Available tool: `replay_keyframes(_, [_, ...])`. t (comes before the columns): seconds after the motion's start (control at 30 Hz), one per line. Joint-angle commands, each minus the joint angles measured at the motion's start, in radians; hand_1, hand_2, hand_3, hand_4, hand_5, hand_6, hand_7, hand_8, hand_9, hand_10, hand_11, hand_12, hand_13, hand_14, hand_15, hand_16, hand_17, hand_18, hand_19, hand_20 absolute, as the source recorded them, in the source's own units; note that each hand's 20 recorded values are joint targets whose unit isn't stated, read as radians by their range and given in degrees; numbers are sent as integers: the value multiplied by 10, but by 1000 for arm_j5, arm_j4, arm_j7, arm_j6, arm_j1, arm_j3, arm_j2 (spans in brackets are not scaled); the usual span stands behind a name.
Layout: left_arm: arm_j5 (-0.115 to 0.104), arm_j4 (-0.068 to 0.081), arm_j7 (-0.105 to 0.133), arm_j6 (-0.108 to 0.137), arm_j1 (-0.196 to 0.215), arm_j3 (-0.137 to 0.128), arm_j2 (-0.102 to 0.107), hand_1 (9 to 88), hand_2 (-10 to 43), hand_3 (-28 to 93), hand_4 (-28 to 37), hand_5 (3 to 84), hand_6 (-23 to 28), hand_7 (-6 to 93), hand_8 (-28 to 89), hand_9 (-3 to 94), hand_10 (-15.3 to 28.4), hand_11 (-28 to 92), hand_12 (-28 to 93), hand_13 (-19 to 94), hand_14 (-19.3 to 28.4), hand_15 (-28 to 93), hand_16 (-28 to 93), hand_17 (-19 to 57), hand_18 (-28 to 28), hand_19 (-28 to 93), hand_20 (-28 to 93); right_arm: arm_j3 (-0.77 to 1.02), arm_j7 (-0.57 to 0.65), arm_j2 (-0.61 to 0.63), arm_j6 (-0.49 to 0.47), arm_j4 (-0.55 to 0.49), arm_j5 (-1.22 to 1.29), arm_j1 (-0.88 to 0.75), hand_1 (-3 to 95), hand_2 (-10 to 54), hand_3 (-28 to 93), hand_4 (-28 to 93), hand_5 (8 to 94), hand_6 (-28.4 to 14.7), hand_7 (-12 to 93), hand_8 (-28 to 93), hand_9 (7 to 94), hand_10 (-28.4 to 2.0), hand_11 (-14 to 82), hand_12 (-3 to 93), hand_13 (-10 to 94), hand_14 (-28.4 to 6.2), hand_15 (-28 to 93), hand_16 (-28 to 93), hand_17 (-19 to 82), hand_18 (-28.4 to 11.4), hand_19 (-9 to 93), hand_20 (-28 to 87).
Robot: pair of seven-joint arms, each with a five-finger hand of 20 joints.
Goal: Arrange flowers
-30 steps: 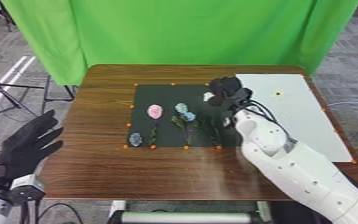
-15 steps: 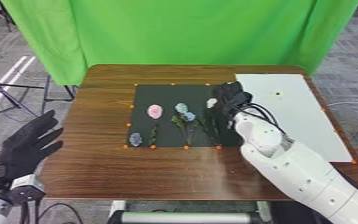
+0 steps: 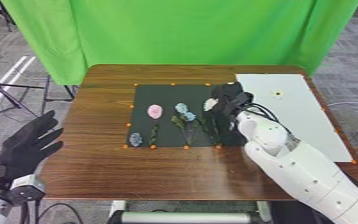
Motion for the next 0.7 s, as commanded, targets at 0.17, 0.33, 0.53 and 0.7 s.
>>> replay_keyframes(0.17, [-4, 0, -9, -1, 8, -4, -9, 247, -5, 696, -283, 228, 14, 186, -97, 188, 96, 128, 186, 139, 122, 163, 65, -128, 193, 372, 90, 48, -22, 9, -111, -25, 15, -21, 244, -95, 863, -283, 477, -2, 334, -167, 569, -97, 287, 240, 602, -44, 516, 264, 162, -194, 713, 514])
replay_keyframes(0.33, [-3, -1, -8, -1, 9, -6, -9, 247, -5, 697, -282, 228, 13, 186, -98, 188, 95, 127, 186, 138, 122, 164, 65, -128, 192, 371, 90, 107, -34, 18, -151, -58, 49, -46, 209, -95, 852, -283, 409, -27, 309, -147, 484, -107, 273, 245, 555, -59, 532, 252, 136, -203, 708, 526])
replay_keyframes(0.53, [-2, -2, -8, -3, 13, -8, -12, 247, -4, 696, -283, 228, 14, 186, -97, 188, 95, 130, 187, 138, 122, 164, 65, -128, 192, 372, 90, 233, -71, 40, -224, -118, 150, -96, 121, -95, 812, -283, 336, -57, 253, -114, 405, -129, 250, 261, 499, -86, 549, 239, 95, -217, 694, 551])
replay_keyframes(0.7, [-2, 0, -7, -7, 6, -6, -6, 247, -5, 696, -282, 229, 14, 186, -97, 188, 95, 131, 186, 138, 122, 163, 65, -128, 193, 371, 90, 221, 98, 94, -69, -82, 176, -72, 63, -94, 799, -281, 288, -84, 168, -66, 354, -159, 202, 278, 450, -112, 550, 224, 76, -223, 677, 576])
